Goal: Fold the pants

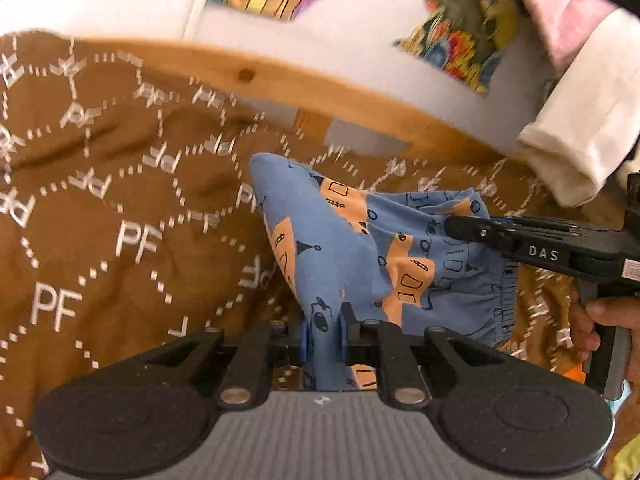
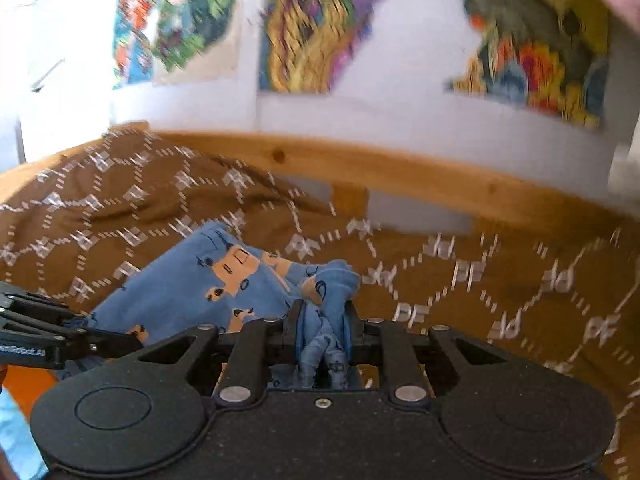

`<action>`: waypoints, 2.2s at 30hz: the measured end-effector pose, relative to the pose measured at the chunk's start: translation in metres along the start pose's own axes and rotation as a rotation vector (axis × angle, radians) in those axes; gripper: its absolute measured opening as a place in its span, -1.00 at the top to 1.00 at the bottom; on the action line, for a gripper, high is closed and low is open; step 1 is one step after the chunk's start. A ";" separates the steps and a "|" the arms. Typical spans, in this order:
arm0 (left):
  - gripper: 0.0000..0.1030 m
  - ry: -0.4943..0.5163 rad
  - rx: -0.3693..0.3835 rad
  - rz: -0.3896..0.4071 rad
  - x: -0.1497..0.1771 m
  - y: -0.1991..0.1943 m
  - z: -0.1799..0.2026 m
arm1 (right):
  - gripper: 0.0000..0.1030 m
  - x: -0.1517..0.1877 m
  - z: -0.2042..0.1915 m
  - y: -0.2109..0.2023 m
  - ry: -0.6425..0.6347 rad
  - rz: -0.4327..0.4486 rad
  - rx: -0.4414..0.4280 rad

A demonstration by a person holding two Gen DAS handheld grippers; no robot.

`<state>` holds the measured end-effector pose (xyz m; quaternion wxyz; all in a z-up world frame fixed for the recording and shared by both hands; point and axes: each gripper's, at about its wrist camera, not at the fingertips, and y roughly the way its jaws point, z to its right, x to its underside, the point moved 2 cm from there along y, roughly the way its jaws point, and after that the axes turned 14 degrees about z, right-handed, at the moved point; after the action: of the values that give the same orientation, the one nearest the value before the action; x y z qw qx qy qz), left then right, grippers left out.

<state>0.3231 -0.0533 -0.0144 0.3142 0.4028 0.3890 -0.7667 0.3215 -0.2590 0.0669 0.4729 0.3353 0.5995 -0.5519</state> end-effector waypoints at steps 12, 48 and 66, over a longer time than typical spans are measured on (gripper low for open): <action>0.53 -0.056 -0.029 -0.059 0.016 0.013 -0.021 | 0.34 0.037 0.013 0.034 0.050 -0.056 0.065; -1.00 0.162 -0.230 0.202 0.020 -0.159 0.033 | -0.99 0.026 -0.079 -0.174 0.088 0.241 0.205; -1.00 0.156 -0.262 0.179 0.059 -0.184 0.024 | -0.99 0.073 -0.123 -0.213 0.059 0.187 0.231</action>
<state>0.1399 0.0083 0.0070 0.3997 0.4496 0.4713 -0.6450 0.0761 -0.1825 0.0646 0.4626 0.4582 0.5117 -0.5606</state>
